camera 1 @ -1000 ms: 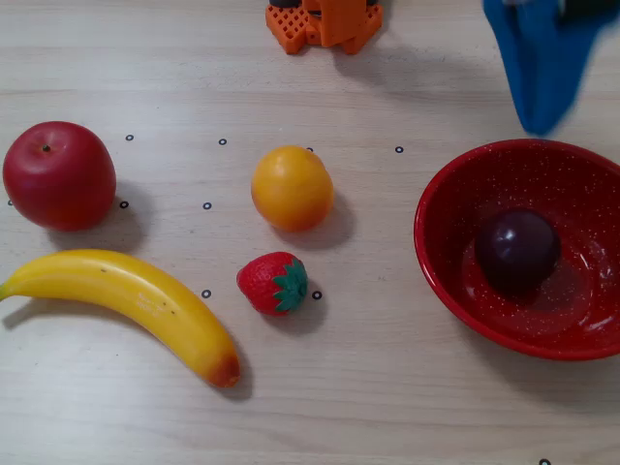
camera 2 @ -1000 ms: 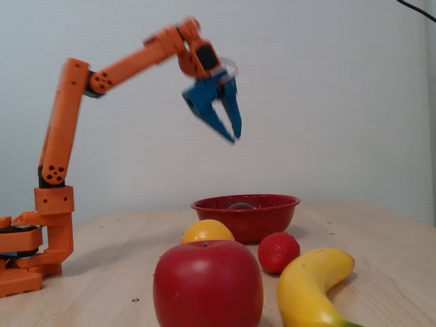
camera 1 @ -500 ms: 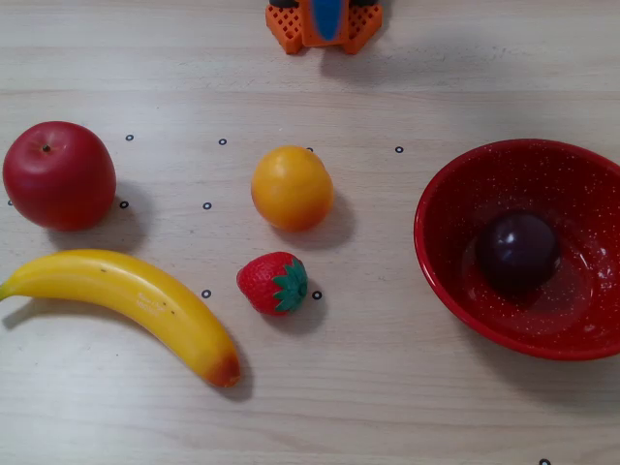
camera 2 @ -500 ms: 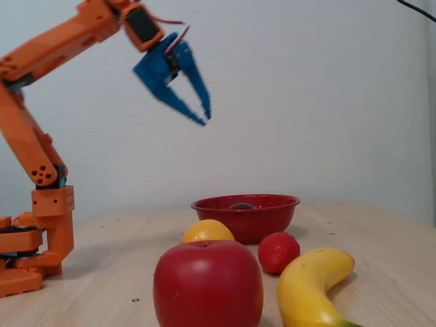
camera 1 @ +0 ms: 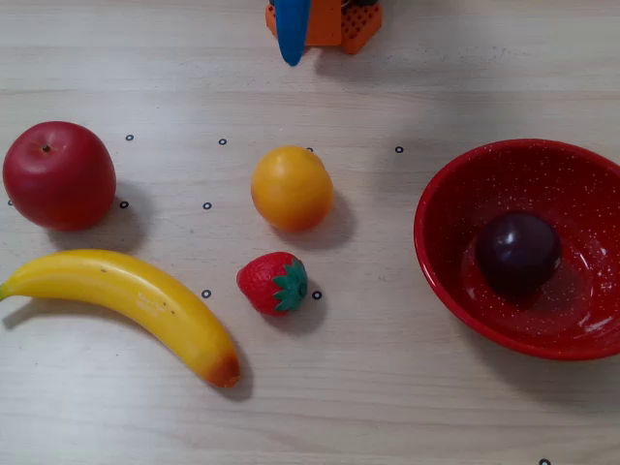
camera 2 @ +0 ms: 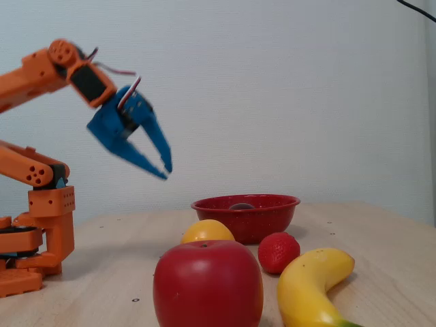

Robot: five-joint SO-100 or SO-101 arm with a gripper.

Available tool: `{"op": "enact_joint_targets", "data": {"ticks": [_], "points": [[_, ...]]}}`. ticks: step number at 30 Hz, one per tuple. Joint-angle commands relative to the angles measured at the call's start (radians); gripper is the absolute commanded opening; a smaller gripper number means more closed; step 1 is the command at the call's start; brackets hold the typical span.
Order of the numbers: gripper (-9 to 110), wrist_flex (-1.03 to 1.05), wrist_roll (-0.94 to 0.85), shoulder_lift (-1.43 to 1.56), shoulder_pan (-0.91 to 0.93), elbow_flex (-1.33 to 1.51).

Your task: Put the plum in the red bowl.

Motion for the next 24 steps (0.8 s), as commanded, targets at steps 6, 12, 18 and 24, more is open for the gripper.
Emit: {"op": "enact_joint_targets", "data": {"ticks": [6,12,18,24], "points": [[0,-0.12,0.0,0.27,0.04,0.264],[0,-0.267,-0.018,0.388,0.063,0.506],[0,-0.451,-0.003,0.442,0.064,0.704],[0,-0.405,-0.005,0.492,0.064,0.749]]}}
